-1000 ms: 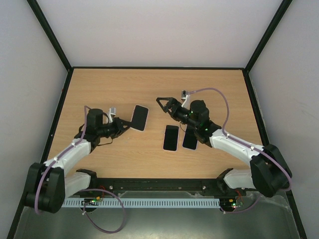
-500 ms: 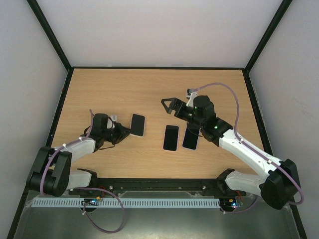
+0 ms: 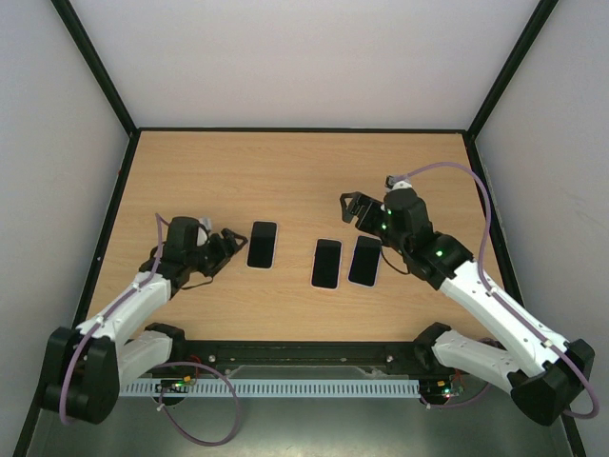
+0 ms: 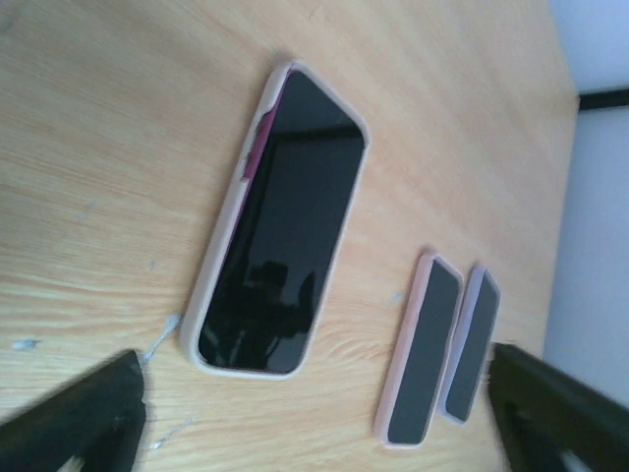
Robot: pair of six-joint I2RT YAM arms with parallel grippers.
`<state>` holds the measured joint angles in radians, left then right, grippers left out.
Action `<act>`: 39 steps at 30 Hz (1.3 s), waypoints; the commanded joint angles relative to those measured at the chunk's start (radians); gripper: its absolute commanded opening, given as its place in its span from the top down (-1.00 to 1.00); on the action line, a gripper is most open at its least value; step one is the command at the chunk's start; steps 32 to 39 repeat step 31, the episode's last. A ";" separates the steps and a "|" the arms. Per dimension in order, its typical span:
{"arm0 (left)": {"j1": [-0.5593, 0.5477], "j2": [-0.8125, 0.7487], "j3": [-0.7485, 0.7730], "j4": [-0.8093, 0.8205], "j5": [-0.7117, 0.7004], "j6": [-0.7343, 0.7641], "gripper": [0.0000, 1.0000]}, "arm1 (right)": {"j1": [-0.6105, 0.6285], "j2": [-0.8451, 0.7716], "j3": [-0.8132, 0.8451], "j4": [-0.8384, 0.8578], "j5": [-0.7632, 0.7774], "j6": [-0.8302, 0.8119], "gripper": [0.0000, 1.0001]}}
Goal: Put the phone into the phone case
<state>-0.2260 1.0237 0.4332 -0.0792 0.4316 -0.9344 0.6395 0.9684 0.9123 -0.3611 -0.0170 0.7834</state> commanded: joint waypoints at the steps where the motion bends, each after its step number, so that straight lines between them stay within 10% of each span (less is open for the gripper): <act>1: 0.006 -0.088 0.109 -0.159 -0.072 0.076 -0.98 | -0.003 -0.056 0.032 -0.081 0.086 -0.021 -0.95; 18: 0.007 -0.222 0.646 -0.546 -0.223 0.361 -0.99 | -0.004 -0.220 0.056 -0.141 0.118 -0.043 -0.95; 39: 0.007 -0.287 0.624 -0.497 -0.164 0.337 -0.99 | -0.003 -0.258 0.044 -0.150 0.100 -0.008 -0.95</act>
